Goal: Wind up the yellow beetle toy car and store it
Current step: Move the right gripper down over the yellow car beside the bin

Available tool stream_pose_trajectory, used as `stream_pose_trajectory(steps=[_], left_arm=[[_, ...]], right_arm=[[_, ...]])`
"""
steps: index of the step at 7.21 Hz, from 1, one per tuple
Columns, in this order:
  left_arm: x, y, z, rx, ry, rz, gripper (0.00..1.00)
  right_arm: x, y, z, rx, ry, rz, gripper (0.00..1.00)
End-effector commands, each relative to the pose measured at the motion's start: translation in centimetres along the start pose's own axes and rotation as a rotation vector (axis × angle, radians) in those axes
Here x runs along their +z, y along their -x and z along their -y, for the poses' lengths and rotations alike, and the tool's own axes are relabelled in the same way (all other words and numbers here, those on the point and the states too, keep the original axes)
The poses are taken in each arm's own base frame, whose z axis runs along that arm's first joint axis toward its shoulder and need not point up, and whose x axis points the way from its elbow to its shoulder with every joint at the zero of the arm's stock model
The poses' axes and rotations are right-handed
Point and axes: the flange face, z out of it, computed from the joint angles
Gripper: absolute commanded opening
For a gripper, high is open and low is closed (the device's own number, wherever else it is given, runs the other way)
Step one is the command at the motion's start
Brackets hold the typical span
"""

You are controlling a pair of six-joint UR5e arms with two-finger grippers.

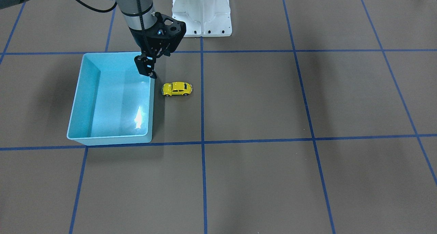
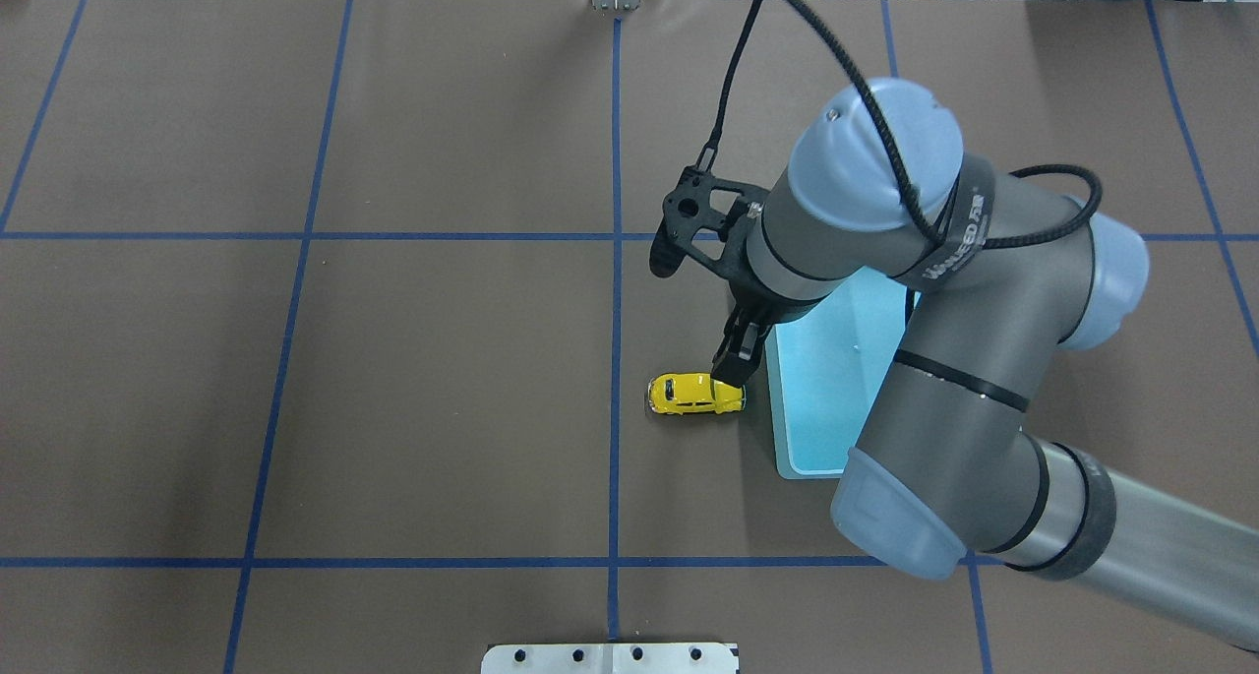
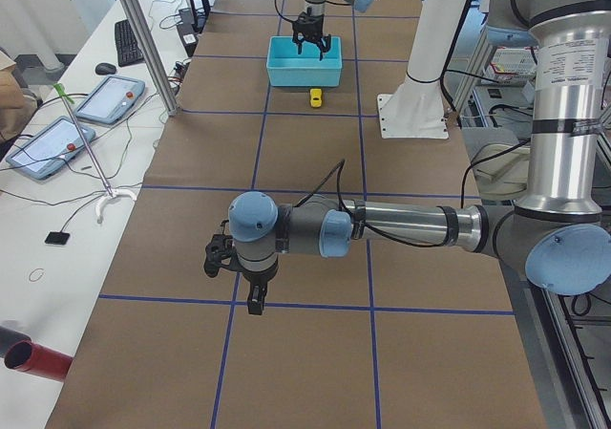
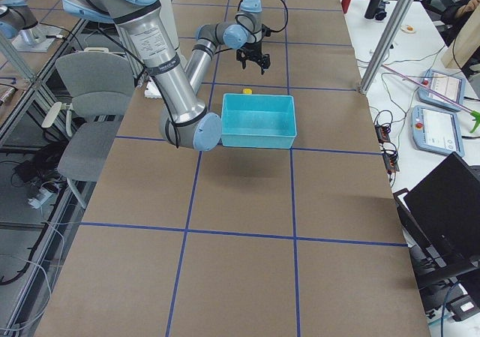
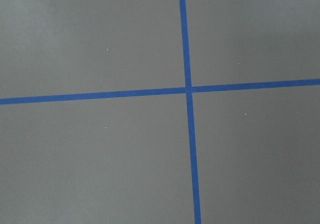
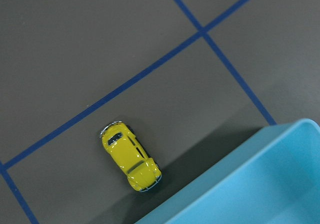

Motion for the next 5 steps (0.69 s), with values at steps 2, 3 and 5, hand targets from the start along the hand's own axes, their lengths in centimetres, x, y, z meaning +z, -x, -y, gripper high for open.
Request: stream_pose_trajectory(steps=[2,3,5], left_arm=[[-0.2,0.6,-0.3,-0.015,-0.002,0.004,1.00],[0.9,1.7,-2.9,-0.039,0.022,0.003,1.00],[1.6,2.2,-3.9,-0.043,0.031,0.002,1.00]], right_arm=[[7.7,2.5,-0.1,-0.152,-0.041,-0.004,1.00],[10.0,4.4,-0.9,-0.176,-0.040,0.008,1.00],[11.4,4.5,-2.0,-0.186,-0.016,-0.001,1.00]])
